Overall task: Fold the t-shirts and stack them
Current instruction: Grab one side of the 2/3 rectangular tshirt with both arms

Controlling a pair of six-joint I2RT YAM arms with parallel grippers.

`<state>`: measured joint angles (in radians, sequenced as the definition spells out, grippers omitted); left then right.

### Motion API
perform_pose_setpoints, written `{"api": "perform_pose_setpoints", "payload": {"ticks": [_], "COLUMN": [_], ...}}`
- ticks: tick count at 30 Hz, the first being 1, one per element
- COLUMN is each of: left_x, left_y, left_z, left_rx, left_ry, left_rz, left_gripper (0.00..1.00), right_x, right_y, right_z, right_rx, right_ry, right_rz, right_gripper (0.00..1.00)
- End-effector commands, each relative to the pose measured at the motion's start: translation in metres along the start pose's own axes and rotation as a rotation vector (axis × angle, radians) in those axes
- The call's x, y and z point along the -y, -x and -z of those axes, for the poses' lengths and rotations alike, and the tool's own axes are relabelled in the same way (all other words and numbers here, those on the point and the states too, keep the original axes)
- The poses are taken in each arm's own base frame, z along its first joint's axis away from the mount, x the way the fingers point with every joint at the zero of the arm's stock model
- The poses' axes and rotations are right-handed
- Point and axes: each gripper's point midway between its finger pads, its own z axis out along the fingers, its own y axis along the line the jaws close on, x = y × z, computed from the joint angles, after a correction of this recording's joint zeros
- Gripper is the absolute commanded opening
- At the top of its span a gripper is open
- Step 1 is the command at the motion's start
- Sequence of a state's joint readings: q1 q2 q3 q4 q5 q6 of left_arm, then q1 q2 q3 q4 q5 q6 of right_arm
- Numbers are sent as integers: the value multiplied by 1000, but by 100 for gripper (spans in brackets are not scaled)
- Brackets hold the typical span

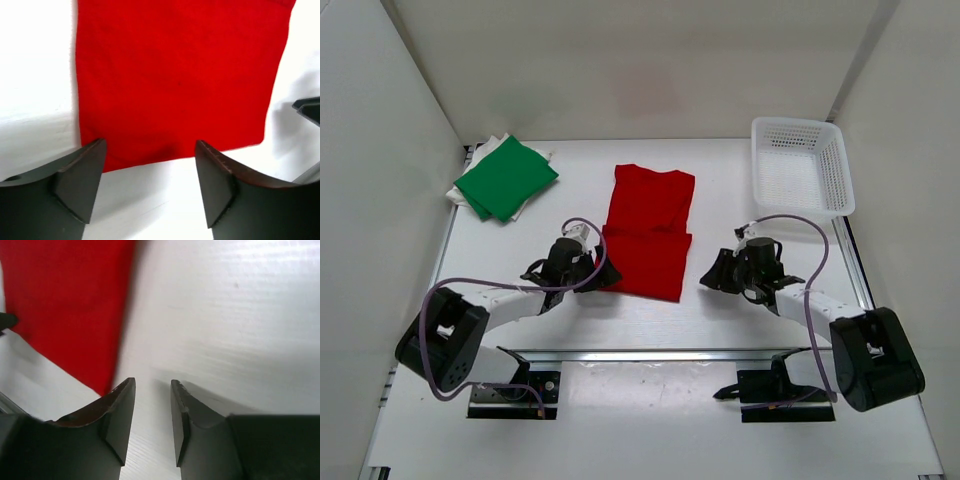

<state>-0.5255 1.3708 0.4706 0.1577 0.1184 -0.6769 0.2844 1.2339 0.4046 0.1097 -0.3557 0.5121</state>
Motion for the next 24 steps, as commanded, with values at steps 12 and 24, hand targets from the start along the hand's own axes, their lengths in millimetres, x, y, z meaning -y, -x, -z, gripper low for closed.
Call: {"api": "perform_pose_setpoints", "payload": {"ticks": [12, 24], "left_x": [-6, -59], "left_y": [29, 9], "left_z": [49, 52], "left_rx": [203, 133], "left_ry": [-77, 169], "left_rz": [78, 29], "left_gripper": [93, 69], "right_x": [-43, -74], "right_y": [-37, -73], "right_z": [-7, -27], "right_rx": [-102, -203], "right_ry": [145, 198], "right_rz": [79, 119], "right_gripper": [45, 46]}}
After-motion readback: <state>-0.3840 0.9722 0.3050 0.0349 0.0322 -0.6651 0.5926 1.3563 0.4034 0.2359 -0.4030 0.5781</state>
